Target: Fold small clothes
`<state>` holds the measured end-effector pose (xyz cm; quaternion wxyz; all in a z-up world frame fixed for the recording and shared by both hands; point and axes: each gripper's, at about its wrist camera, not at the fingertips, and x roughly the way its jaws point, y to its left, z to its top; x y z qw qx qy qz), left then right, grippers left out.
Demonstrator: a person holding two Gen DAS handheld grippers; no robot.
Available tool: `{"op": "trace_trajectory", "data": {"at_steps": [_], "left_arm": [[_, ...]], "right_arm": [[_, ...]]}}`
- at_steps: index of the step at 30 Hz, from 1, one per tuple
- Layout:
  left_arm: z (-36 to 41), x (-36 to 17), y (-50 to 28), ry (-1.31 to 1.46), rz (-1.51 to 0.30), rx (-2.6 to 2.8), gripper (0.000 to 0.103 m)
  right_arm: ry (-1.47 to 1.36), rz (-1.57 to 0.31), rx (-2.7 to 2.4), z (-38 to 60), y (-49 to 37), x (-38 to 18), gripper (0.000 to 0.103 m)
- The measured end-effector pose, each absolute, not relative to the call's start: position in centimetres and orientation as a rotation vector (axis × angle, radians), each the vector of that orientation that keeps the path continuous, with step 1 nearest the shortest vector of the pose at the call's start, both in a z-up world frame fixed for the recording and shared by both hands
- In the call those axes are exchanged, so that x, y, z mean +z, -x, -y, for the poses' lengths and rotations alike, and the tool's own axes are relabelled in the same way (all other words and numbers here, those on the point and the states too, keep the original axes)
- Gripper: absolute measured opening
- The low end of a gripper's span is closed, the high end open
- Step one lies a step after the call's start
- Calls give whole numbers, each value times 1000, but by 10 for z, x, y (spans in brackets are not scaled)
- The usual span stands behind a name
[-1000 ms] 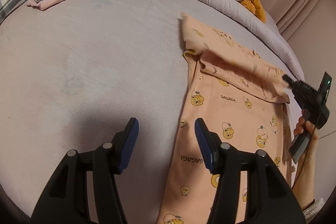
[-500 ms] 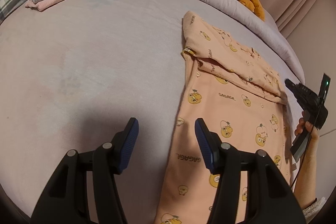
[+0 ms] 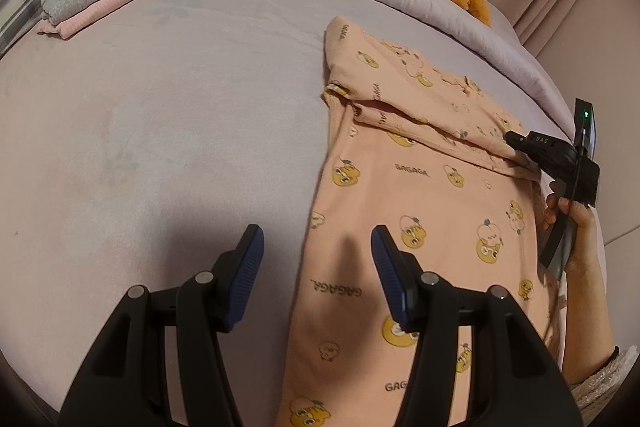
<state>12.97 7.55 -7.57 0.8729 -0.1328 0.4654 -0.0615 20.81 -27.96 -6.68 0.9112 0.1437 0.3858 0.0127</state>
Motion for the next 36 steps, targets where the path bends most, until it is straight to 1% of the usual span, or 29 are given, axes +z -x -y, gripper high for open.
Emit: {"op": "trace_trajectory", "data": {"at_steps": [2, 5, 7, 8, 10, 13, 15, 16, 17, 19, 22, 25, 27, 36], "left_arm": [[-71, -74, -126, 264, -965, -143, 55], [-63, -72, -118, 244, -956, -167, 55], [-57, -73, -114, 234, -956, -183, 56], [-55, -74, -111, 227, -957, -189, 56], [-53, -77, -106, 214, -965, -196, 56], [-52, -84, -94, 205, -983, -201, 56], [-52, -89, -86, 201, -997, -196, 56], [-53, -92, -82, 199, -1005, -192, 56], [-53, -95, -78, 196, -1012, -185, 56], [-54, -97, -72, 190, -1013, -175, 56], [-56, -98, -62, 195, -1010, -171, 56], [-56, -99, -53, 216, -1007, -172, 57], [-56, -99, -48, 220, -1003, -167, 58], [-66, -98, -39, 270, -1000, -156, 58]], "right_arm": [[-237, -786, 3, 275, -196, -60, 1], [-226, -762, 130, 270, -172, -55, 3], [-171, -819, 132, 265, -166, -63, 7], [-146, -854, 129, 264, -161, -69, 7], [-131, -866, 141, 263, -146, -71, 7], [-123, -885, 163, 263, -117, -72, 11], [-137, -871, 187, 269, -88, -71, 19], [-148, -867, 192, 271, -81, -72, 29], [-168, -857, 203, 272, -71, -71, 36], [-217, -838, 221, 278, -51, -70, 40], [-294, -829, 234, 297, -24, -76, 43], [-385, -830, 230, 306, -14, -80, 44], [-434, -834, 223, 311, -6, -83, 47], [-553, -836, 255, 319, 23, -90, 48]]}}
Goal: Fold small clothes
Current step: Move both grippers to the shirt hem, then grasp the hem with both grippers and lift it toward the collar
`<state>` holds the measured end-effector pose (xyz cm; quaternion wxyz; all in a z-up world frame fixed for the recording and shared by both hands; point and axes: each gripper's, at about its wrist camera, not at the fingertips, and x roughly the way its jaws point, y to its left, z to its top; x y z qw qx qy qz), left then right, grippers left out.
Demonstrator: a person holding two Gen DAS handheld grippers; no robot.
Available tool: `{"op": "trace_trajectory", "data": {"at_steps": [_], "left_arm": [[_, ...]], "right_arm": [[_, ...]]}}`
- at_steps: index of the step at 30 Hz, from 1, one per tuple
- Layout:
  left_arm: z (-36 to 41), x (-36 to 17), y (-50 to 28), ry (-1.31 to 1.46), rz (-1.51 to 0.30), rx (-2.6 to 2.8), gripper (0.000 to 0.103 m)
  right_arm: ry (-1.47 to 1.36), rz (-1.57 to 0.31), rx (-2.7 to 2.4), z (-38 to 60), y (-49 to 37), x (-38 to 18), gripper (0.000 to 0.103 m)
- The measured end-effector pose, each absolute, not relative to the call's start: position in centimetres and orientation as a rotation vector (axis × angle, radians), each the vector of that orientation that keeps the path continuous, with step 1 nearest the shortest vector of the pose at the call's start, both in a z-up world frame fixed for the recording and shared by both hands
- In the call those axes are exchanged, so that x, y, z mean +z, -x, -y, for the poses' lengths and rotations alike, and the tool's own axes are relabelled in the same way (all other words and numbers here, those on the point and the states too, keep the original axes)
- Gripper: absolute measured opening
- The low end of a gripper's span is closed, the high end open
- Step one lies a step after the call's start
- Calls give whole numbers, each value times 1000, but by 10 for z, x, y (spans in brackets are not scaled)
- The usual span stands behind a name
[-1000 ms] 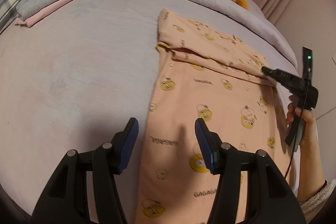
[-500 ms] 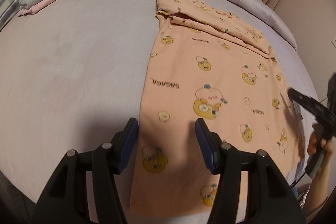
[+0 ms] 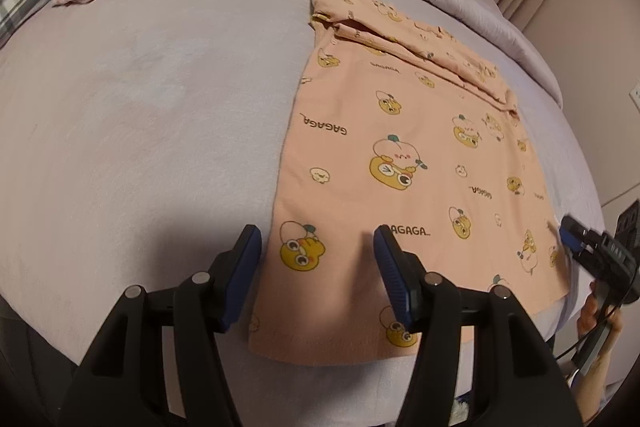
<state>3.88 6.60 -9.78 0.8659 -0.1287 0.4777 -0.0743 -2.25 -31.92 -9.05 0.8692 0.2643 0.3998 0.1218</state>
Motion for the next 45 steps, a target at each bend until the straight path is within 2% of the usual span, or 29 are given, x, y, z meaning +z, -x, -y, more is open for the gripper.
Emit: {"op": "trace_trajectory", "data": {"at_steps": [6, 9, 12, 14, 30, 45], "left_arm": [[-84, -97, -38, 347, -984, -158, 58], [-91, -102, -39, 391, -991, -192, 59], [-94, -103, -38, 429, -982, -227, 65], [-93, -103, -39, 451, -982, -258, 66], [-75, -112, -49, 591, -1002, -486, 66], [-71, -114, -29, 631, -1024, -565, 65]], "right_arm": [[-598, -865, 315, 322, 37, -97, 49], [-592, -867, 340, 317, 39, -99, 53], [-569, -862, 356, 309, 40, -99, 56], [-553, -864, 368, 301, 38, -100, 57], [-732, -847, 497, 299, 9, -110, 57], [-672, -906, 559, 290, 38, -110, 57]]}}
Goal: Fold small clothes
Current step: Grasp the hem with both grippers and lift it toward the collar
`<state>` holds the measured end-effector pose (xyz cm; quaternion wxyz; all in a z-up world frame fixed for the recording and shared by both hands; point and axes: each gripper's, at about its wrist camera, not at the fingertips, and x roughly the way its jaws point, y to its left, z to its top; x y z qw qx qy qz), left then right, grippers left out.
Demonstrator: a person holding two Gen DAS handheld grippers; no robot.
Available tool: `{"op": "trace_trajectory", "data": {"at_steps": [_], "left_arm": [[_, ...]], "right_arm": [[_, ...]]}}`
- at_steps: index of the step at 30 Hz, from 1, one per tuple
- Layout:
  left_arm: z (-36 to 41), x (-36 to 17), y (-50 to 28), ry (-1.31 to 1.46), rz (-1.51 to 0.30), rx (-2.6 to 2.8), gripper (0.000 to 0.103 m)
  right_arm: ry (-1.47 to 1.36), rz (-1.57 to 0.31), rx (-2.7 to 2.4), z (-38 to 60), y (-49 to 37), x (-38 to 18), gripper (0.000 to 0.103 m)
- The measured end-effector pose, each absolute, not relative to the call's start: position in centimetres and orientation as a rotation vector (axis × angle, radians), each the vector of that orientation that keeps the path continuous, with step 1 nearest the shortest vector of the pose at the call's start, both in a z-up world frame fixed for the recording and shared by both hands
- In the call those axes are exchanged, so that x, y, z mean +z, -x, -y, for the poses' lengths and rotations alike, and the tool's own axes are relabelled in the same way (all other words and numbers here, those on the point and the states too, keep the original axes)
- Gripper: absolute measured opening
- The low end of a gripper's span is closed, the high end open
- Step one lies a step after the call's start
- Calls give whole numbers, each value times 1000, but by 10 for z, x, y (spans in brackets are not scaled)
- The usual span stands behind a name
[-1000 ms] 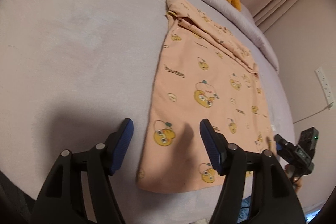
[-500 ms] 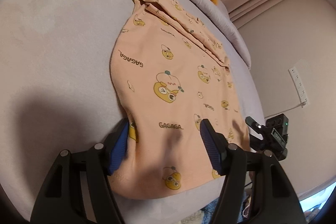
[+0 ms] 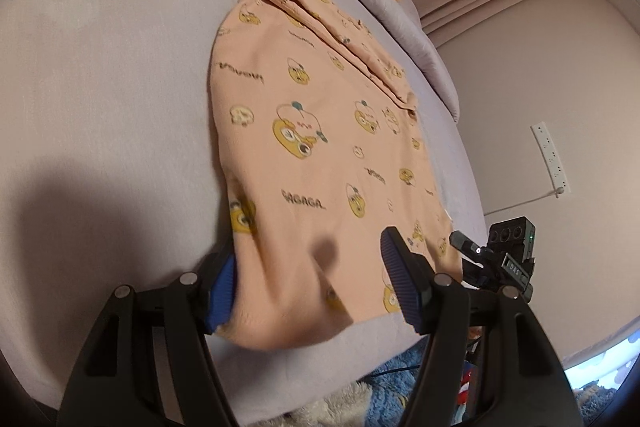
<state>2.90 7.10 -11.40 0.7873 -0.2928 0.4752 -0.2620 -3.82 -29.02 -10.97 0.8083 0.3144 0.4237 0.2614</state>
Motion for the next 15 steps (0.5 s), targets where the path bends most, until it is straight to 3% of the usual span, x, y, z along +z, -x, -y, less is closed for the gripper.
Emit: {"op": "trace_trajectory", "data": {"at_steps": [8, 11, 15], "left_arm": [[-61, -114, -28, 613, -1026, -569, 63], [-60, -115, -30, 610, -1029, -553, 56], [-62, -118, -33, 609, -1041, -509, 37]], "right_arm": [[-683, -912, 554, 287, 43, -111, 57], [-687, -905, 548, 286, 43, -110, 57], [-691, -887, 540, 284, 44, -110, 57]]}}
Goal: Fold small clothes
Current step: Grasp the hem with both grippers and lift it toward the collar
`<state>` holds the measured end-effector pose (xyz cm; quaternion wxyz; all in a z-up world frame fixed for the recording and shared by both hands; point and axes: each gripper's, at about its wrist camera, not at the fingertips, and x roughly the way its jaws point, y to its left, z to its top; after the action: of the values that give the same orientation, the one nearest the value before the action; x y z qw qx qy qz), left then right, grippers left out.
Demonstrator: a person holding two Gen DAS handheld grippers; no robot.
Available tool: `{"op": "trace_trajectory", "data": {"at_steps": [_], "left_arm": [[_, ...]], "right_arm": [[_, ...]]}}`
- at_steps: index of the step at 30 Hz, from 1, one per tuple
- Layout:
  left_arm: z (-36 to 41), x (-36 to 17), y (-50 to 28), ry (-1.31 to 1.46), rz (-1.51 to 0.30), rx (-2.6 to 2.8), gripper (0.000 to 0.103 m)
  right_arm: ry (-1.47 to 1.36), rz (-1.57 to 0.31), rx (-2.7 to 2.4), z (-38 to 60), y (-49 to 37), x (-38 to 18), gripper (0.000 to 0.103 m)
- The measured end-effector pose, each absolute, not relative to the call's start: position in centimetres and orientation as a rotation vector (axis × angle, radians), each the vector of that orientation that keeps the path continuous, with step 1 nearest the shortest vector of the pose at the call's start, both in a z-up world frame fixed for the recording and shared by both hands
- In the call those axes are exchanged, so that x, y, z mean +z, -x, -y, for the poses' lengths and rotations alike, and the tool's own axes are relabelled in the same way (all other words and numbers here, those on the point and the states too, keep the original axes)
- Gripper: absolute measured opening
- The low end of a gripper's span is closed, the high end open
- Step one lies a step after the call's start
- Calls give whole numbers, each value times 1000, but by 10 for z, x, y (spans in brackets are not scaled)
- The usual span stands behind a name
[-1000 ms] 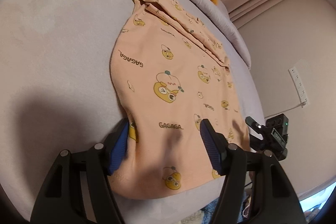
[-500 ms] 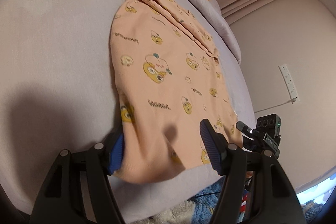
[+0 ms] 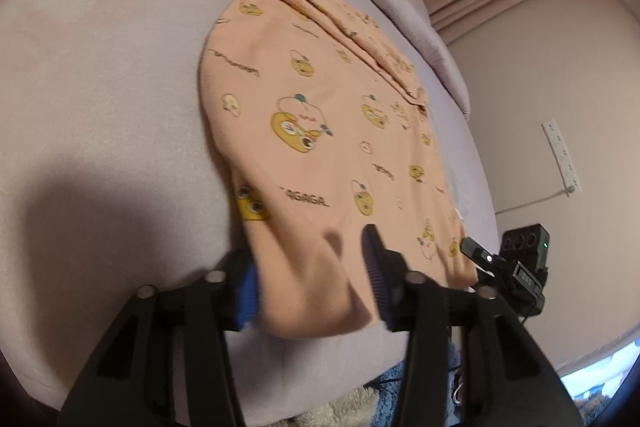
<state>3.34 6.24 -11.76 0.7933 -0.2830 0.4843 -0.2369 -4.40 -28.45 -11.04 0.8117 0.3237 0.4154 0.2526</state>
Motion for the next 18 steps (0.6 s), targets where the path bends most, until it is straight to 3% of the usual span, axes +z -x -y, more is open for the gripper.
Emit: {"op": "trace_trajectory", "data": {"at_steps": [3, 6, 9, 11, 14, 18], "left_arm": [[-66, -120, -36, 625, -1050, -488, 29], [-66, -121, -35, 612, -1051, -467, 23], [-66, -121, -35, 609, -1048, -464, 23], [-67, -122, -35, 612, -1048, -459, 23], [-71, -123, -33, 625, -1047, -449, 18], [-71, -119, -29, 609, -1036, -437, 16]], "right_arm": [[-676, -879, 533, 283, 45, -109, 57], [-659, -880, 513, 283, 46, -110, 50], [-676, -884, 499, 286, 47, -112, 39], [-689, -888, 481, 289, 46, -115, 26], [-706, -888, 471, 293, 47, -119, 13], [-697, -879, 484, 290, 49, -116, 12]]}}
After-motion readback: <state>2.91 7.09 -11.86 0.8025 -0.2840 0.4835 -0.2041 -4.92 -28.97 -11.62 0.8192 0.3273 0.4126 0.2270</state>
